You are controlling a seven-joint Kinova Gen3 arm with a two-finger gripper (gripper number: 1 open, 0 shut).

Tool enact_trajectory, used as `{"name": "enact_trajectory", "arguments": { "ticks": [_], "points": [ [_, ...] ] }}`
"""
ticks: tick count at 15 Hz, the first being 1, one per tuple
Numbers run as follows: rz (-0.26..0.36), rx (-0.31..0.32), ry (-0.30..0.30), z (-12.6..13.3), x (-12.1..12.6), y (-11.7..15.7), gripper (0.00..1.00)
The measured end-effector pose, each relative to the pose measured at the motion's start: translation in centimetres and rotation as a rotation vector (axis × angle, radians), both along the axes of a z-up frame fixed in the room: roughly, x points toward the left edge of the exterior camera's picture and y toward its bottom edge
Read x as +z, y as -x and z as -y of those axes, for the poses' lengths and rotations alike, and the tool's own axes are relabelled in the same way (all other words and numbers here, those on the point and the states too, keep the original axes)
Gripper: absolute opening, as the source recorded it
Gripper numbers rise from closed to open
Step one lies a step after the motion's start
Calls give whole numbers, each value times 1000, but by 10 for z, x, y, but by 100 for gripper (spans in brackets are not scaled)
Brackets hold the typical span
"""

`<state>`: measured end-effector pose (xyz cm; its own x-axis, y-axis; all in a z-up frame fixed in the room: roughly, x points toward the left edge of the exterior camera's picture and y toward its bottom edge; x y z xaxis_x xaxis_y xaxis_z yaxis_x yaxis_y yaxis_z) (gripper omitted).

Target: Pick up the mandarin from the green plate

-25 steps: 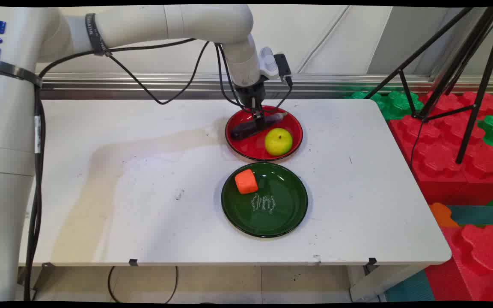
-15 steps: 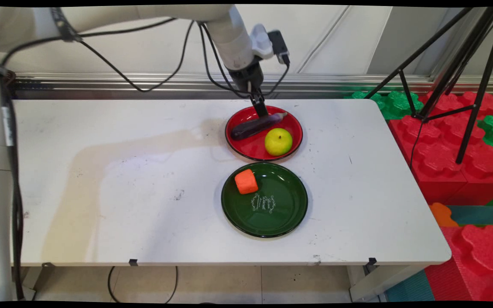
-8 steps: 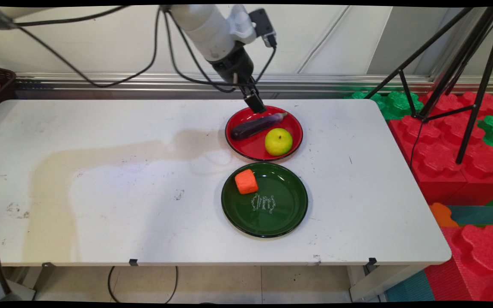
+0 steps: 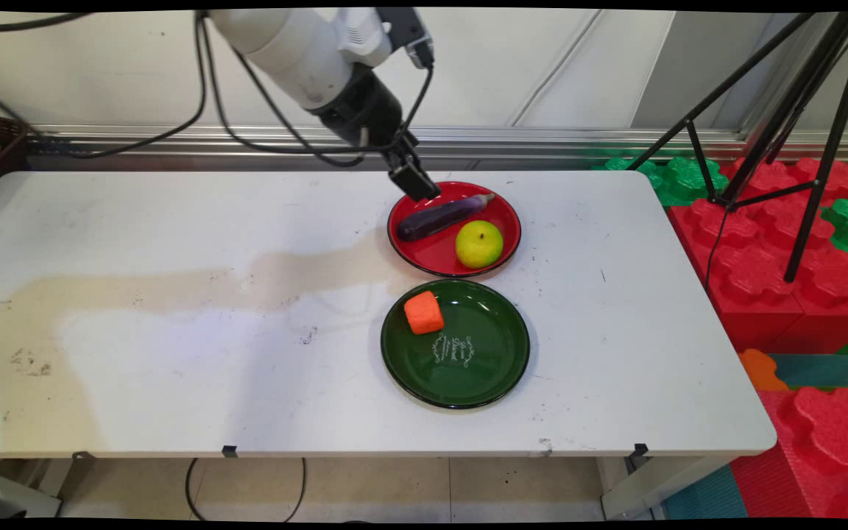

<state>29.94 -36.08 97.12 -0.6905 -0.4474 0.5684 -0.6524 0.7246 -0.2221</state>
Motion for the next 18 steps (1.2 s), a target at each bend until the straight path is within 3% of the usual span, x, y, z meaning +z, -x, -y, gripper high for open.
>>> {"name": "enact_trajectory", "arguments": {
  "ticks": [8, 13, 18],
  "points": [
    [-1, 58, -44, -59, 10, 8, 100],
    [21, 74, -82, -79, 7, 29, 100],
    [58, 96, -140, -87, -12, 57, 100]
  ]
}}
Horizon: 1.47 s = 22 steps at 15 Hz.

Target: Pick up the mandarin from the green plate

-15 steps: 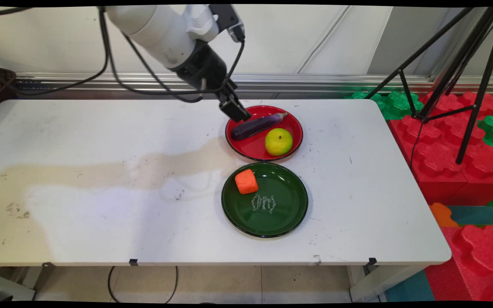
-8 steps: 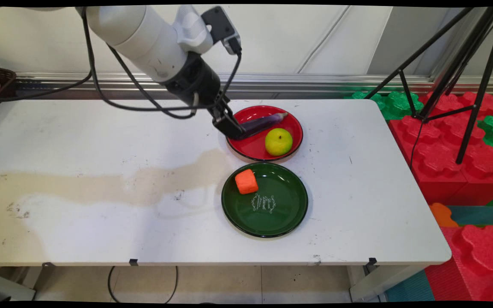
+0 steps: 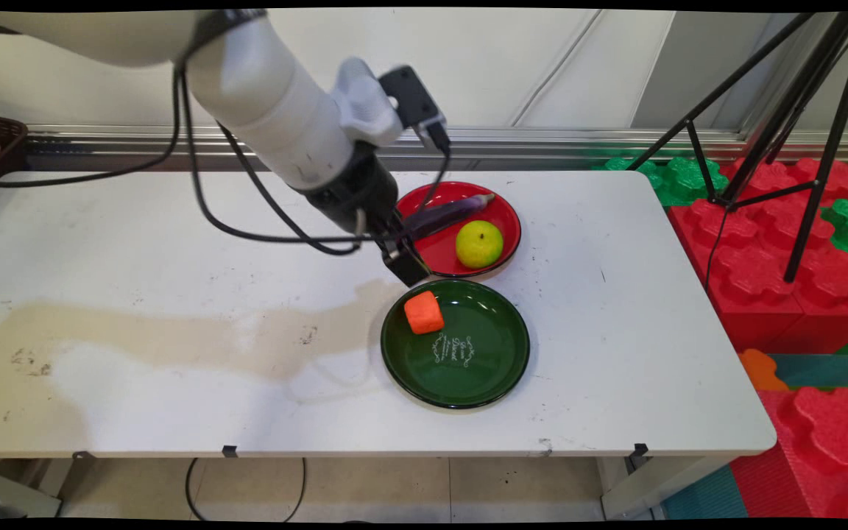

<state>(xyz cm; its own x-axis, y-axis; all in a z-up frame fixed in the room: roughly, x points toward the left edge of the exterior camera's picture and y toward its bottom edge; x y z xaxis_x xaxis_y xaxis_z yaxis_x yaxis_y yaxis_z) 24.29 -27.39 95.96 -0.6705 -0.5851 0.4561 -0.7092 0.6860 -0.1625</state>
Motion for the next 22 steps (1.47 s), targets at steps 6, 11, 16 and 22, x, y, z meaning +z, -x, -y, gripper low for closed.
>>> {"name": "enact_trajectory", "arguments": {
  "ticks": [6, 11, 16, 22],
  "points": [
    [50, 23, -61, 12, -38, 28, 100],
    [90, 34, -99, 28, -72, 40, 100],
    [127, 40, -125, 46, -105, 45, 100],
    [156, 34, -145, 58, -132, 47, 100]
  ]
}}
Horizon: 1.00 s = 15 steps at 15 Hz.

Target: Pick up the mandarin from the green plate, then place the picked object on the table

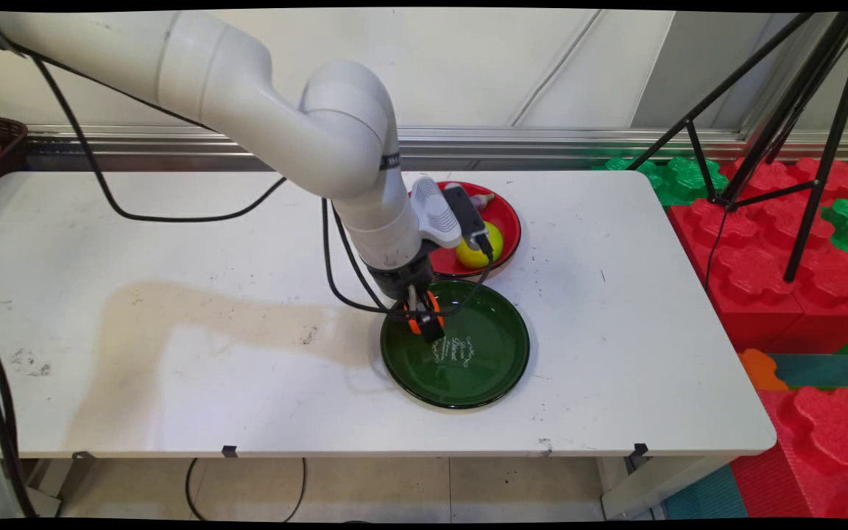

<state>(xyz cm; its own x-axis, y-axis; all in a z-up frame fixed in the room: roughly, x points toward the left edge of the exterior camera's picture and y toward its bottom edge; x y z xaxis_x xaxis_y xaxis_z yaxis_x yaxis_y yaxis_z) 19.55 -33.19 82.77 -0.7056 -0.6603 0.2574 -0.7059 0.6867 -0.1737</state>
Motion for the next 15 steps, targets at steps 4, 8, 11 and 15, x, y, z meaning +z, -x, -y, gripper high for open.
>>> {"name": "enact_trajectory", "arguments": {
  "ticks": [4, 8, 11, 15],
  "points": [
    [7, -5, -5, 6, -14, 2, 100],
    [1, -12, 4, 9, -23, 5, 0],
    [1, -13, 13, 8, -23, 4, 0],
    [0, -9, 32, 3, -14, 2, 0]
  ]
}}
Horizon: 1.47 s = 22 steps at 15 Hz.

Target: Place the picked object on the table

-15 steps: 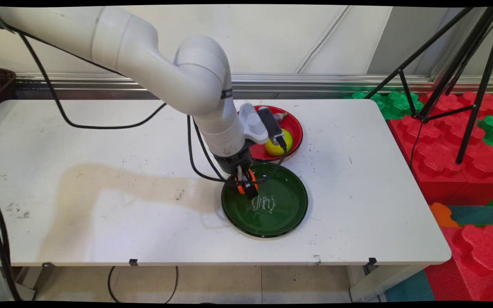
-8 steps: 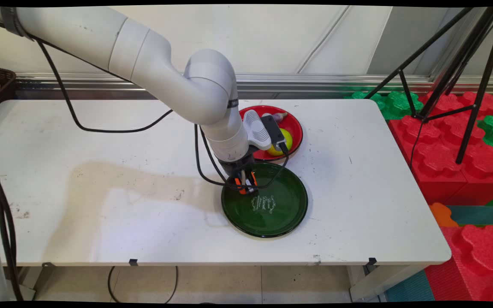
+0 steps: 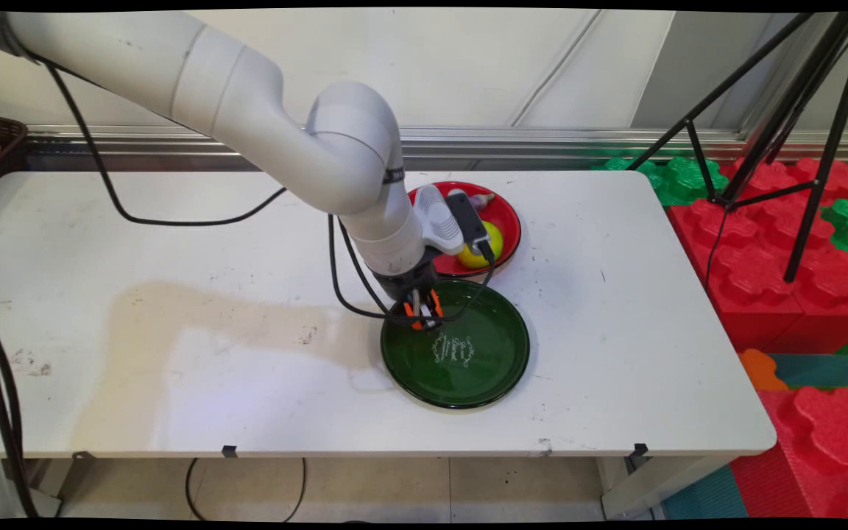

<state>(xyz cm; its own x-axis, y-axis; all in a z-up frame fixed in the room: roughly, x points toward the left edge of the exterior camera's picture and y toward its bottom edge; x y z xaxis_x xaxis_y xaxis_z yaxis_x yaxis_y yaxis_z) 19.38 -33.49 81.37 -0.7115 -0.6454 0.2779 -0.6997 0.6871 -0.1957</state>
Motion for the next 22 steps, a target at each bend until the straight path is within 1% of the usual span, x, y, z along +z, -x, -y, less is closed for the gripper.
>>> {"name": "enact_trajectory", "arguments": {
  "ticks": [2, 6, 10, 13, 15, 19, 22],
  "points": [
    [-3, 2, 12, -3, 9, -2, 0],
    [-16, -9, 51, -11, 45, -7, 0],
    [-27, -23, 86, -21, 82, -22, 0],
    [-30, -23, 105, -32, 108, -42, 0],
    [-29, -21, 112, -39, 121, -57, 0],
    [-19, -5, 113, -55, 138, -89, 0],
    [-9, 9, 108, -64, 144, -108, 0]
  ]
}}
